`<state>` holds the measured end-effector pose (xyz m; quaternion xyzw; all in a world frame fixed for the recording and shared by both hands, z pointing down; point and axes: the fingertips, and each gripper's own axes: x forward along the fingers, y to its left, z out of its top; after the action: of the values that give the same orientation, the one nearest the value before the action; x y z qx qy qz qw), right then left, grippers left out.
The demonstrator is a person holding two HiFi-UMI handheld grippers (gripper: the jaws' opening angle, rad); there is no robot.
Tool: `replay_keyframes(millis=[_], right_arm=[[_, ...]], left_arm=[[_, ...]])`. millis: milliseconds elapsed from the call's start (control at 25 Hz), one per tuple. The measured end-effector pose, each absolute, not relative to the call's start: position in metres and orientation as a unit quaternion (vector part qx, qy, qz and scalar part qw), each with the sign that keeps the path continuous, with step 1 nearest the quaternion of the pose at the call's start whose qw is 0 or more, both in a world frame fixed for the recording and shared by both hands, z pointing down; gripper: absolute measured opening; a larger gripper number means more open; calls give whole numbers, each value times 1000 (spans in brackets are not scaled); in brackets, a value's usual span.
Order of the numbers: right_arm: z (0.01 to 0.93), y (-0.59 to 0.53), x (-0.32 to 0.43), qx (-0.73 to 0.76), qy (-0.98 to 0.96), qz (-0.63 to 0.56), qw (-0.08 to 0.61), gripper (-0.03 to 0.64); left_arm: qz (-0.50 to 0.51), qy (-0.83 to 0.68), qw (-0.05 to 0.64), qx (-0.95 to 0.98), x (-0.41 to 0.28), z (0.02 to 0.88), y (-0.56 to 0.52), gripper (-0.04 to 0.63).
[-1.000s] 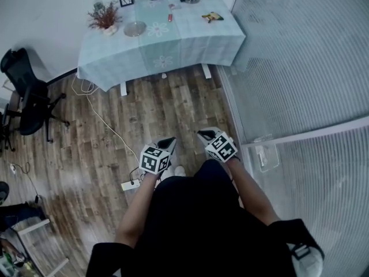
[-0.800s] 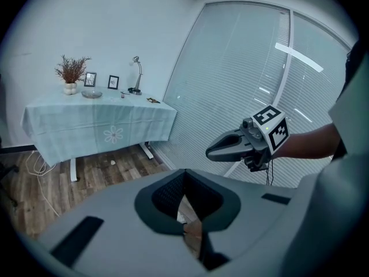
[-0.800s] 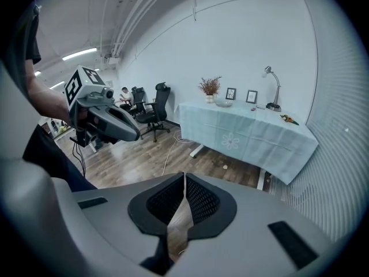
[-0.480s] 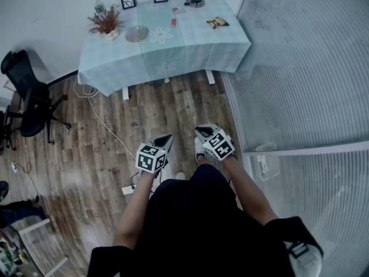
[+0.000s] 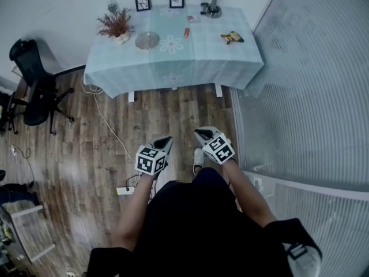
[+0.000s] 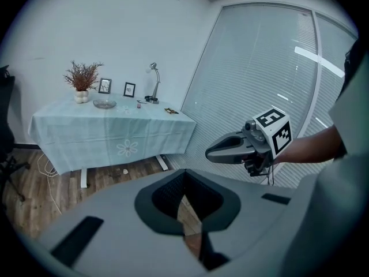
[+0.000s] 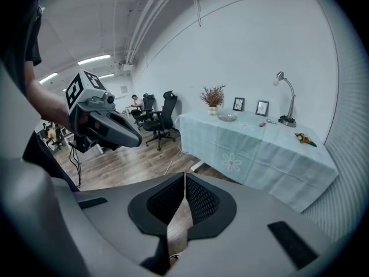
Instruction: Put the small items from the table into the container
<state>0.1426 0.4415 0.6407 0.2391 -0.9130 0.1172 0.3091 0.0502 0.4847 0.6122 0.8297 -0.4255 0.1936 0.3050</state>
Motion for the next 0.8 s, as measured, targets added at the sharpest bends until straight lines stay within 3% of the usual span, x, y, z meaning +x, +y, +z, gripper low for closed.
replay_keyframes(millis=[800], right_arm=[[661, 330, 196, 165, -924, 125, 320, 31]], left_arm=[[200, -478, 322, 792, 101, 612, 381, 3]])
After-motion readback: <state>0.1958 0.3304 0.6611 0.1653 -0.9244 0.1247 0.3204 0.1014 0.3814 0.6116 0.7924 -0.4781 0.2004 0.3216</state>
